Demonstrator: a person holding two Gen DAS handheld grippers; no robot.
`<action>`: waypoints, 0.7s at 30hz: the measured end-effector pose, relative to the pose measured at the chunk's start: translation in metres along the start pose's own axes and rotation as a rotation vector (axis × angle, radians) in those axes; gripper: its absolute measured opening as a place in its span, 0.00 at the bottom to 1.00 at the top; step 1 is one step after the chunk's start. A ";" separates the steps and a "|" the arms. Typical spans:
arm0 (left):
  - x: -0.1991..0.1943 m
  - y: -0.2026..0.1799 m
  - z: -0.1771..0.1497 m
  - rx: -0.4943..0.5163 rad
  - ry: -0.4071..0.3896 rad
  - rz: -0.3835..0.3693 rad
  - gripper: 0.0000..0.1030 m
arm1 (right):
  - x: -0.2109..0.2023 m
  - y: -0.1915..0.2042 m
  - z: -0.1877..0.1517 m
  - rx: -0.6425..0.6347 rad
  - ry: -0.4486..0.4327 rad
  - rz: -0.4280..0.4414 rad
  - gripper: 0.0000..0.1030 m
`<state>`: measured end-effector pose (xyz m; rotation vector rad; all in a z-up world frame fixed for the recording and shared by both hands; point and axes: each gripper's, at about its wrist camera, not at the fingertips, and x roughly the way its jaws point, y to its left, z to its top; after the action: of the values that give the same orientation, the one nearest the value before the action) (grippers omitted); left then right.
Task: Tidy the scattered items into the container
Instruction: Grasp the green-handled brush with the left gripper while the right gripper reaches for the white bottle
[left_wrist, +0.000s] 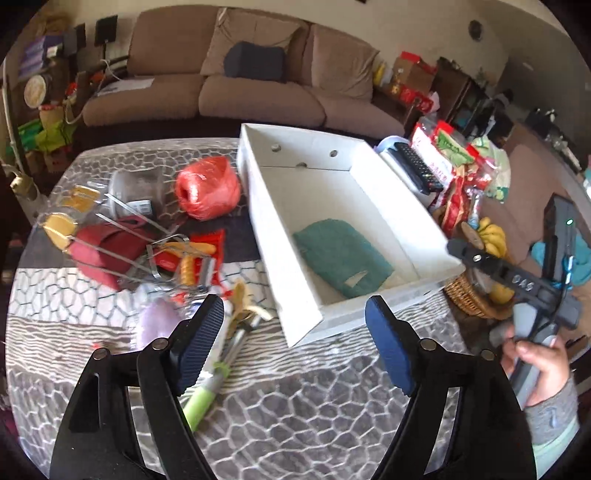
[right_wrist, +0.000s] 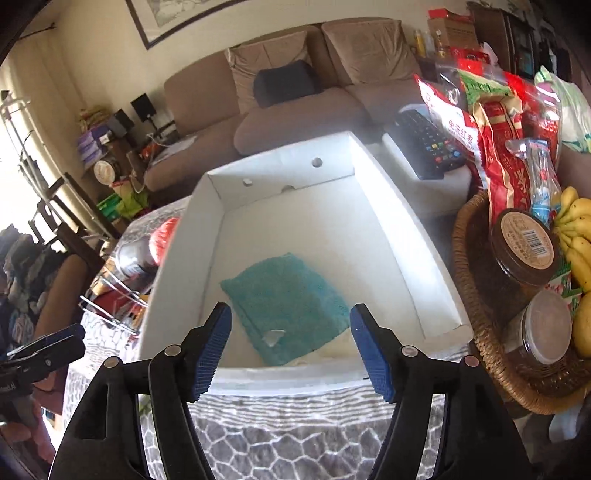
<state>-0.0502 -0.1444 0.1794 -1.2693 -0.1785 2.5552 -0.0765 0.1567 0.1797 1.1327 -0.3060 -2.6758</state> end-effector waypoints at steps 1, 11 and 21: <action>-0.005 0.009 -0.010 0.008 0.006 0.028 0.75 | -0.006 0.008 -0.005 -0.008 -0.010 0.018 0.80; 0.014 0.087 -0.112 -0.032 0.118 0.159 0.75 | -0.009 0.094 -0.070 -0.072 0.047 0.151 0.80; 0.078 0.067 -0.141 0.101 0.179 0.194 0.70 | 0.021 0.135 -0.122 -0.076 0.142 0.204 0.81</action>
<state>0.0045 -0.1866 0.0193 -1.5326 0.1144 2.5505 0.0137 0.0091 0.1188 1.1927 -0.2757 -2.3967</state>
